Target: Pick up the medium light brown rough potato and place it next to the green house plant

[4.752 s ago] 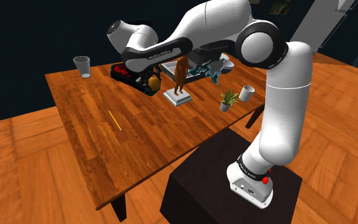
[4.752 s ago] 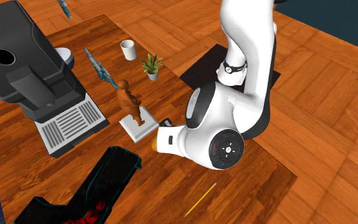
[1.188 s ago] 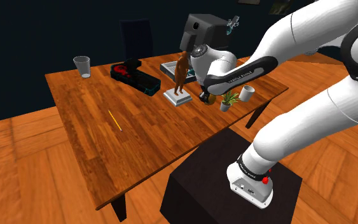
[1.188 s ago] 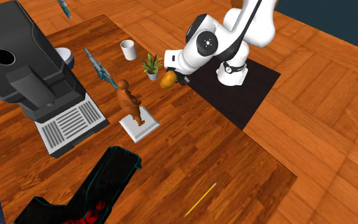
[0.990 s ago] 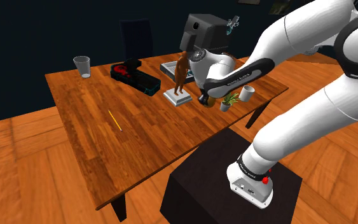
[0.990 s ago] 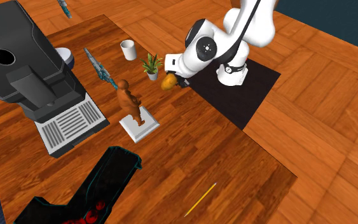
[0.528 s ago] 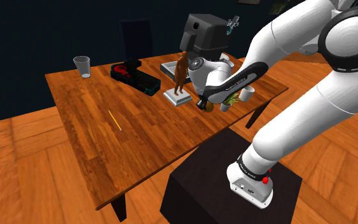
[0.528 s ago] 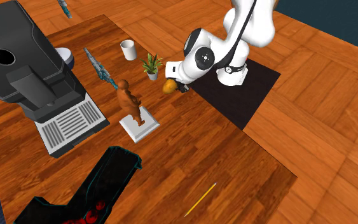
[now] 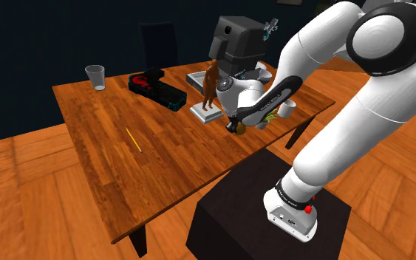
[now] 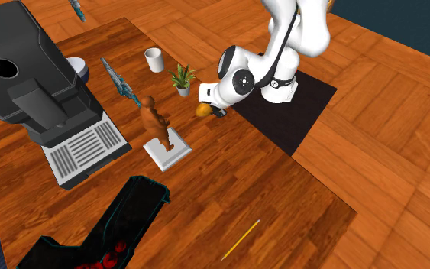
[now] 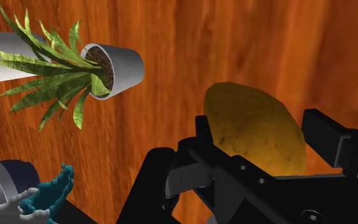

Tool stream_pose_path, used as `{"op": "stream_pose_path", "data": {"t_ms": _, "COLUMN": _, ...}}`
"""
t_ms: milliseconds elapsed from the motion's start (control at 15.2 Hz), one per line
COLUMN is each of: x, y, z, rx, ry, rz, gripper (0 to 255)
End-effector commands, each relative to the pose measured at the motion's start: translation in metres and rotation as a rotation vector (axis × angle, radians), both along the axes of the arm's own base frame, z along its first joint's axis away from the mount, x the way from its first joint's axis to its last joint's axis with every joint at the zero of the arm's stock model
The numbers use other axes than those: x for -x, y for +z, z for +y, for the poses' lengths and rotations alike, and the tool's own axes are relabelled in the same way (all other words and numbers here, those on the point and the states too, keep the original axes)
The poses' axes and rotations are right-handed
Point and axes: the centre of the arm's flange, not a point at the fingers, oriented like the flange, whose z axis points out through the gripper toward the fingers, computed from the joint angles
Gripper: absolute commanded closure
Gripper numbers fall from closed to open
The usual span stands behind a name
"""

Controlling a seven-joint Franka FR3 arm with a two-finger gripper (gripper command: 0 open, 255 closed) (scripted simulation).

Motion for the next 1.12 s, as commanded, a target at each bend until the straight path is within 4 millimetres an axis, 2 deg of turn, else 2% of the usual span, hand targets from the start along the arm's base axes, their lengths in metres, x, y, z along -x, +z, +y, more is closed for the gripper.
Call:
{"op": "stream_pose_path", "data": {"t_ms": 0, "x": 0.002, "y": -0.013, "z": 0.0, "rx": -0.001, "ry": -0.003, "rz": 0.005, "gripper": 255}}
{"op": "stream_pose_path", "data": {"t_ms": 330, "x": 0.002, "y": -0.038, "z": 0.0, "rx": -0.001, "ry": -0.003, "rz": 0.005, "gripper": 255}}
{"op": "stream_pose_path", "data": {"t_ms": 792, "x": 0.002, "y": -0.038, "z": 0.0, "rx": -0.001, "ry": -0.003, "rz": 0.005, "gripper": 255}}
{"op": "stream_pose_path", "data": {"t_ms": 858, "x": 0.001, "y": -0.038, "z": 0.001, "rx": -0.001, "ry": -0.003, "rz": 0.005, "gripper": 0}}
{"op": "stream_pose_path", "data": {"t_ms": 1056, "x": 0.002, "y": -0.038, "z": 0.0, "rx": -0.001, "ry": -0.002, "rz": 0.005, "gripper": 0}}
